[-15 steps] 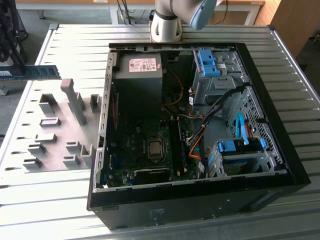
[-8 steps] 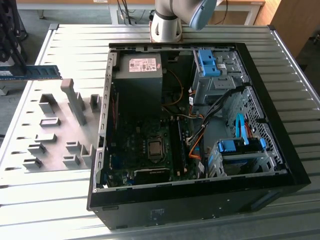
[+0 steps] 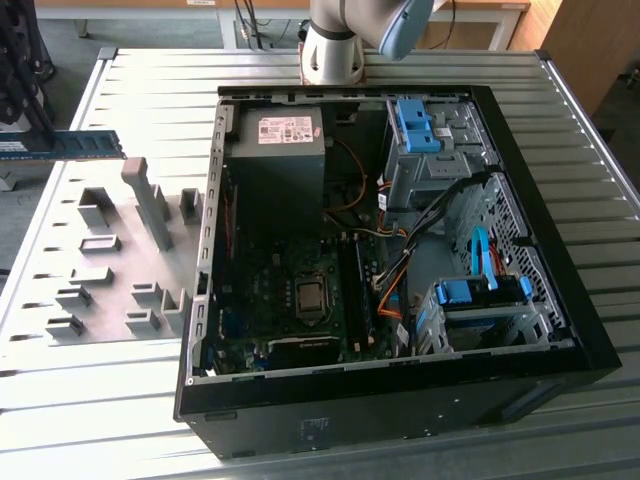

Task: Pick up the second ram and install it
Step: 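Pick up the second ram and move it above second insertion slot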

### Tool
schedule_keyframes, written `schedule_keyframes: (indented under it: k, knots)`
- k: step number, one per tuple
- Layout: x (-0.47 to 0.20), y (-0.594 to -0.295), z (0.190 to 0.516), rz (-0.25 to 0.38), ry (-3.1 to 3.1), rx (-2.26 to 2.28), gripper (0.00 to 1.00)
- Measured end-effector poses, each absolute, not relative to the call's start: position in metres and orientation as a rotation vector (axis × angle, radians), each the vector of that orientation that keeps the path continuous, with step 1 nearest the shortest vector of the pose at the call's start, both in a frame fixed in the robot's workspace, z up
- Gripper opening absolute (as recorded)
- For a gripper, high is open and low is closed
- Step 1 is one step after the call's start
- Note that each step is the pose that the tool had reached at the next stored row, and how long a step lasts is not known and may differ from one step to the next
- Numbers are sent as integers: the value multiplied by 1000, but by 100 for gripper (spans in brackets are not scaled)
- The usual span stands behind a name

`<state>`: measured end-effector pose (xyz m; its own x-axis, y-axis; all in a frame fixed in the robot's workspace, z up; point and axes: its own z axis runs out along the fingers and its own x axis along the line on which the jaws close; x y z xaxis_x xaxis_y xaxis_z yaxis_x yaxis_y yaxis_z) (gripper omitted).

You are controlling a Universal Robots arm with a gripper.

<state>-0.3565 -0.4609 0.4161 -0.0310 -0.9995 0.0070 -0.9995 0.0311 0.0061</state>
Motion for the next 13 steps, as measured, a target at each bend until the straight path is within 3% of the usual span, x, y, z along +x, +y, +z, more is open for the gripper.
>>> schedule_keyframes:
  k: [13]
  knots:
    - [-354,-461,416,1,-2249,2180,14]
